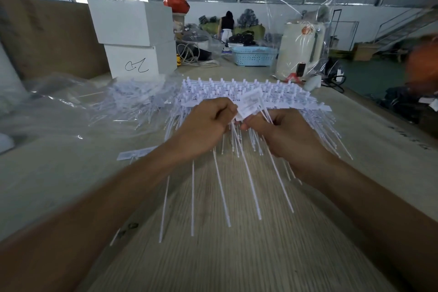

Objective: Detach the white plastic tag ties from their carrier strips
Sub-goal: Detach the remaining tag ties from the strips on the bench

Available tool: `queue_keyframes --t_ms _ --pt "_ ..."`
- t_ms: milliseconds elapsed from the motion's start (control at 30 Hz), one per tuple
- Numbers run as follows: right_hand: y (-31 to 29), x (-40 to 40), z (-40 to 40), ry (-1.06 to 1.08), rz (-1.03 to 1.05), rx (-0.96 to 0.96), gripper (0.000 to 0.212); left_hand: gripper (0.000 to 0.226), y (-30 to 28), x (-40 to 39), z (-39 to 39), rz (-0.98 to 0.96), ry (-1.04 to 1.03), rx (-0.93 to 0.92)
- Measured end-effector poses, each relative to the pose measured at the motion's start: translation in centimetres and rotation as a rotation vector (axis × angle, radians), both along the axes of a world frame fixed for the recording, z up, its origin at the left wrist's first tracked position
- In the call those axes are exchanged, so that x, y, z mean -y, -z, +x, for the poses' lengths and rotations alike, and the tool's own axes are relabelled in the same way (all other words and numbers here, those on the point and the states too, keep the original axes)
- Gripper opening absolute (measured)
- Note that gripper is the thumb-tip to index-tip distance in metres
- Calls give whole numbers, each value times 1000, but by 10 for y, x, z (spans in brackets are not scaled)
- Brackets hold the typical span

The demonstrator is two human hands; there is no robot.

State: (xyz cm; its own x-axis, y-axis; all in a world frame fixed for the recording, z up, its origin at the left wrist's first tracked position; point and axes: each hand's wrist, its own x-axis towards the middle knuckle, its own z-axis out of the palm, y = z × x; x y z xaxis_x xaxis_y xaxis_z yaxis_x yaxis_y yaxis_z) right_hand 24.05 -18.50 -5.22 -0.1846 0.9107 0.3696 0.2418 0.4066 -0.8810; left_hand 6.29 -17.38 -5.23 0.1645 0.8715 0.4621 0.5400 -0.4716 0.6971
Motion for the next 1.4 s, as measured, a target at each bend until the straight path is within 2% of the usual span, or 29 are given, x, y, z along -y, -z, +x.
queue_keyframes --t_ms 133,200,267,333,400,467,567,633,700,833,867,933,1000,1067,1133,1233,1400 --pt "-5 7 0 -65 222 -23 22 29 -5 5 1 -105 148 301" --pt "-10 8 4 -126 320 31 27 30 -6 6 0 -138 207 368" --pt "-15 7 10 -161 399 138 31 33 -6 5 -1 -161 262 397" --pt "-19 5 16 -181 505 241 23 31 -5 4 -3 -209 319 413" --pt "-21 4 19 -202 576 290 40 25 -4 3 -5 -280 386 443" --pt "-22 3 20 -239 597 317 48 25 -3 2 -8 -323 439 455" --pt "-23 2 21 -277 658 371 43 29 -1 1 -10 -398 510 495" --pt "-24 2 25 -310 710 429 34 21 -1 3 -10 -454 580 509" --pt "-25 0 28 -325 738 462 36 17 -1 5 -9 -473 627 466" --pt "-25 -2 28 -308 708 475 43 29 -4 6 -8 -447 565 404" --pt "-24 -2 28 -275 708 479 39 31 -5 7 -10 -428 550 339" --pt "-28 -3 35 -112 686 428 33 38 -5 10 -14 -350 467 77" --pt "-38 -8 48 74 547 229 30 38 -3 10 -14 -254 342 -92" --pt "-45 -12 58 160 376 -7 29 34 -2 10 -11 -207 261 -35" --pt "-43 -12 57 163 193 -127 31 28 -3 8 -8 -182 251 35" --pt "-32 -9 42 95 99 -113 35 24 -7 7 -8 -182 264 78" --pt "-14 -6 16 138 -20 16 32 26 -11 13 -5 -153 276 132"
